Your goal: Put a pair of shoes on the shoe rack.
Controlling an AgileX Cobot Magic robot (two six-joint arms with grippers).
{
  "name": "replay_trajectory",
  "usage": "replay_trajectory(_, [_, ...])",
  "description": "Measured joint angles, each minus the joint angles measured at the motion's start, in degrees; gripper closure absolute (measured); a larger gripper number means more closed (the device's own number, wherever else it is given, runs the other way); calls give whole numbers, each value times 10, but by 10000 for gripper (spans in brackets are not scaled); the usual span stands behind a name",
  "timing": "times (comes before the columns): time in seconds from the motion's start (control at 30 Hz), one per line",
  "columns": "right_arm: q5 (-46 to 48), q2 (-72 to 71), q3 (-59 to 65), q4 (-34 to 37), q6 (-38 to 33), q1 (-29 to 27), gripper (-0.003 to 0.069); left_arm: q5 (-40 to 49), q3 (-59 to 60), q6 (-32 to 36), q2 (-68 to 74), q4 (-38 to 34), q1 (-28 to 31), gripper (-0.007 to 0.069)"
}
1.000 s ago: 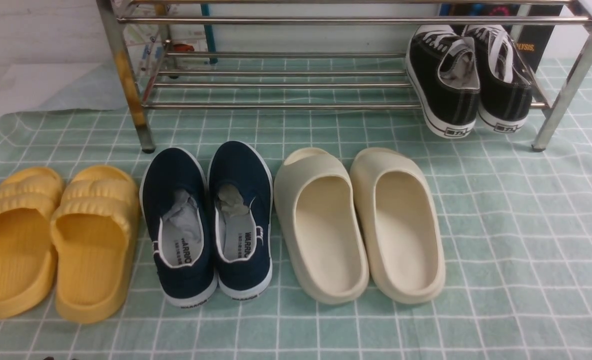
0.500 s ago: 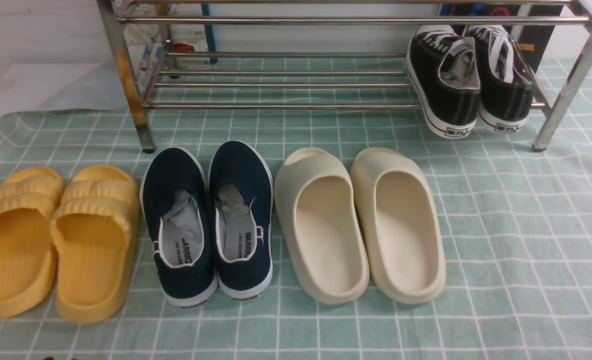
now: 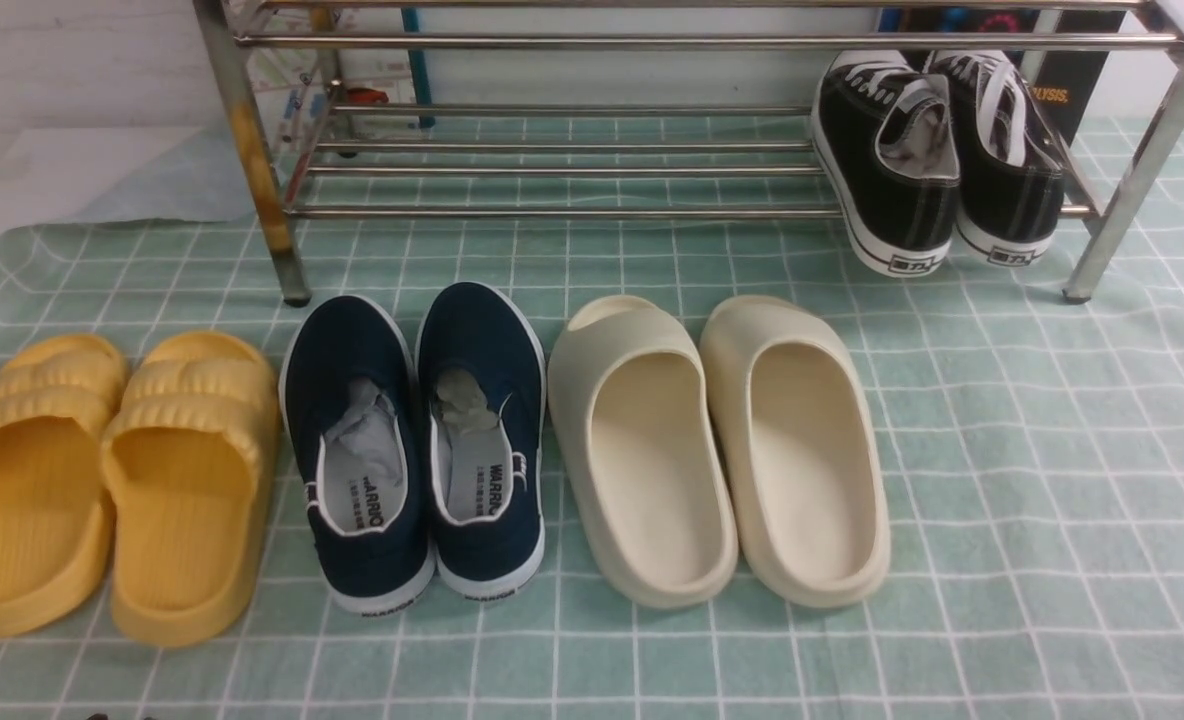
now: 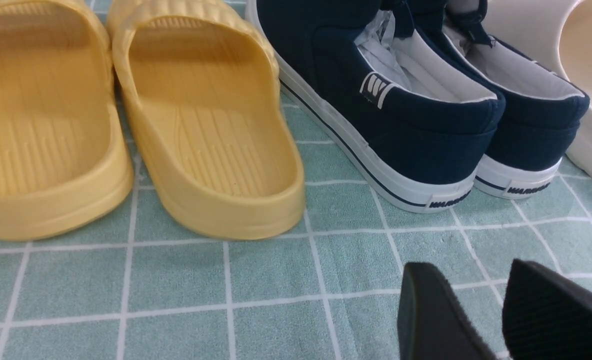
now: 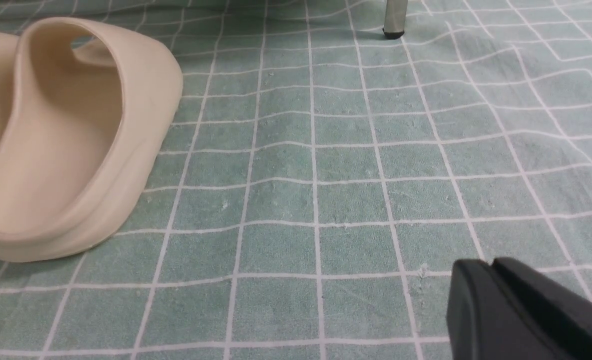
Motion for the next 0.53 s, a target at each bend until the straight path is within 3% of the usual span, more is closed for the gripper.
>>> replay_trajectory(0.53, [0,0,0,0,0,0,566,0,0,0,0,0,0,386])
